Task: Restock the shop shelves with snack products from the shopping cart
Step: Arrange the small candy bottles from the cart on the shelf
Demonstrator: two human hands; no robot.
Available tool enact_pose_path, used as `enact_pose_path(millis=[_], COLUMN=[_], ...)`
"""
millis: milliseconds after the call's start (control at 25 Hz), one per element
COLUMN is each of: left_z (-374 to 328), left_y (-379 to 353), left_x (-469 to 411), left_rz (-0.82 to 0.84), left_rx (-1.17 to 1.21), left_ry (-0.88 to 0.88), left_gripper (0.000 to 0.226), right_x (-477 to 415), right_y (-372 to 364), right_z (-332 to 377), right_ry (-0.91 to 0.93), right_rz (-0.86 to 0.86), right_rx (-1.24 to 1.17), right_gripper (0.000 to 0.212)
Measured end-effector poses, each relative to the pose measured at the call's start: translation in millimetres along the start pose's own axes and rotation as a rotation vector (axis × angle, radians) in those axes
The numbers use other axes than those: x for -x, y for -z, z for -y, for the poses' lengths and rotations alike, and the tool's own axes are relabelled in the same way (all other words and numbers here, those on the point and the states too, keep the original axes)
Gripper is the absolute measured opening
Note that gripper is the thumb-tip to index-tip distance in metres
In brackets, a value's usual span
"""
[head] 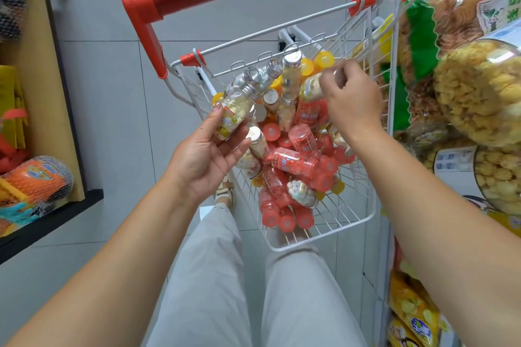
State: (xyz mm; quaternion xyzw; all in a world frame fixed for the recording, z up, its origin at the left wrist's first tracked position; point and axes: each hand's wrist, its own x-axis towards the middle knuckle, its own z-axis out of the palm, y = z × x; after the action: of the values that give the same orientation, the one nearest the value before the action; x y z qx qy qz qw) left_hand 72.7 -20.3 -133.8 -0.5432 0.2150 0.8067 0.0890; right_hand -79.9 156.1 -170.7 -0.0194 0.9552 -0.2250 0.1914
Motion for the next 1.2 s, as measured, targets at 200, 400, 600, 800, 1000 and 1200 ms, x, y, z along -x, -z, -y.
enact_pose_path(millis=[200, 400, 600, 800, 1000, 1200], left_z=[-4, -7, -6, -8, -4, 10], left_y=[-5, -2, -2, -16, -68, -121], left_x=[0, -1, -1, 5, 42, 129], left_rz=[0.04, 0.08, 0.067, 0.081, 0.159, 0.458], left_rx=[-0.004, -0.013, -0.023, -0.089, -0.195, -0.274], left_ry=[-0.015, -0.006, 0.01, 0.025, 0.045, 0.171], left_gripper=[0.014, 0.018, 0.025, 0.048, 0.054, 0.056], right_x=[-27, -33, -27, 13, 81, 166], right_y=[-25, -39, -26, 22, 73, 154], right_z=[25, 23, 23, 16, 19, 29], right_ry=[0.172, 0.058, 0.121, -0.056, -0.146, -0.097], right_rz=[0.109, 0.096, 0.118, 0.214, 0.233, 0.138], right_rx=[0.2, 0.215, 0.286, -0.413, -0.746, -0.885], right_gripper=[0.044, 0.056, 0.045, 0.019, 0.042, 0.046])
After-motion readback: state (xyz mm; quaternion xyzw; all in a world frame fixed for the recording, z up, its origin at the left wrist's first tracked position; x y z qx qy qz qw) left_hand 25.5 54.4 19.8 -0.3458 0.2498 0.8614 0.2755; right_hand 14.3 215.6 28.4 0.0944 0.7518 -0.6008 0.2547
